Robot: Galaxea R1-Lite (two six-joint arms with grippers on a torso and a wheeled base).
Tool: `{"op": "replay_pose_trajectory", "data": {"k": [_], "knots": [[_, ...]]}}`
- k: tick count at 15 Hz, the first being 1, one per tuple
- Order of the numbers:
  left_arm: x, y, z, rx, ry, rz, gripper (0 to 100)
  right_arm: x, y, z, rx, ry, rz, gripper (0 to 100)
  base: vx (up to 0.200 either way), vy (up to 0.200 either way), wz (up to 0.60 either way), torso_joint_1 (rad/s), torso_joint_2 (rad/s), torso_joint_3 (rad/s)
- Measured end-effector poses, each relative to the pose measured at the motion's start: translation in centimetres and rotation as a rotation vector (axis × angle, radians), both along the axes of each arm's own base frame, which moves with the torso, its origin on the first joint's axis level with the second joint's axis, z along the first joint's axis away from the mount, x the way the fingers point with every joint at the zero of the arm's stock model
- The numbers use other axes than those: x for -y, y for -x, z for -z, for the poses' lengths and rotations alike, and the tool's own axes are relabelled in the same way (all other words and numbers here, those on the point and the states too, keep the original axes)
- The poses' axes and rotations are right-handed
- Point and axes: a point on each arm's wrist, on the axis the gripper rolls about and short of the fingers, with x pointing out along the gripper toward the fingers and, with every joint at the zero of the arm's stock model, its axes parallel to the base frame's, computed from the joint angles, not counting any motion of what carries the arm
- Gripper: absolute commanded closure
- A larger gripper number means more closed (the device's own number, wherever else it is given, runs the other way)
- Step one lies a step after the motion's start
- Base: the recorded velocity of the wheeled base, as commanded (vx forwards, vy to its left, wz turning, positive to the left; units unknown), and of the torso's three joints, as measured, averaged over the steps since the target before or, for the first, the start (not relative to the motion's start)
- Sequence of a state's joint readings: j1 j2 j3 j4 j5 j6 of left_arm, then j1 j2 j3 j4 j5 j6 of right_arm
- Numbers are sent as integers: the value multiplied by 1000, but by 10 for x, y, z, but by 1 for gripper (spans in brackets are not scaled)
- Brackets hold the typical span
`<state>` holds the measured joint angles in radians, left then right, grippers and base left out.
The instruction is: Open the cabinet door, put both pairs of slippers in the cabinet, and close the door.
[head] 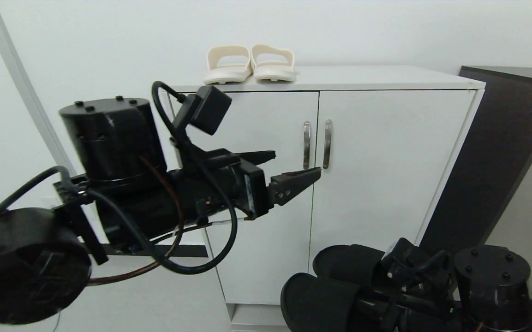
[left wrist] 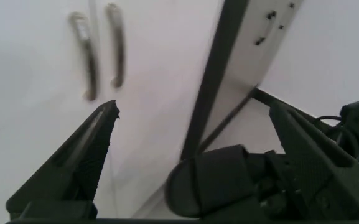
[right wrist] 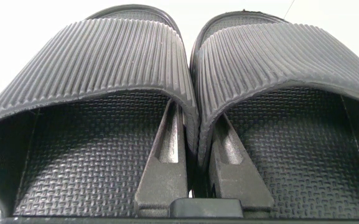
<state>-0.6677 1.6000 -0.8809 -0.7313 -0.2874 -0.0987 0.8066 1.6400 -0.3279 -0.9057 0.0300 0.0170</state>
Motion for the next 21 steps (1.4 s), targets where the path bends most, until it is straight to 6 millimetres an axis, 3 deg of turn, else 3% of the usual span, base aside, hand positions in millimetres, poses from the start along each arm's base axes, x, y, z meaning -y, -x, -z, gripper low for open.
{"op": "replay_pose_trajectory", "data": {"k": [8, 13, 21], "knots": [[50, -49, -23, -203, 101, 233, 0, -1, -1, 2, 1, 0, 0, 100, 0, 0, 0, 0, 0, 0], [59, -72, -13, -238, 89, 200, 0, -2, 1, 2, 2, -1, -8, 100, 0, 0, 0, 0, 0, 0], [72, -102, -17, -244, 74, 14, 0, -2, 1, 3, -3, 3, -9, 100, 0, 0, 0, 0, 0, 0]]}}
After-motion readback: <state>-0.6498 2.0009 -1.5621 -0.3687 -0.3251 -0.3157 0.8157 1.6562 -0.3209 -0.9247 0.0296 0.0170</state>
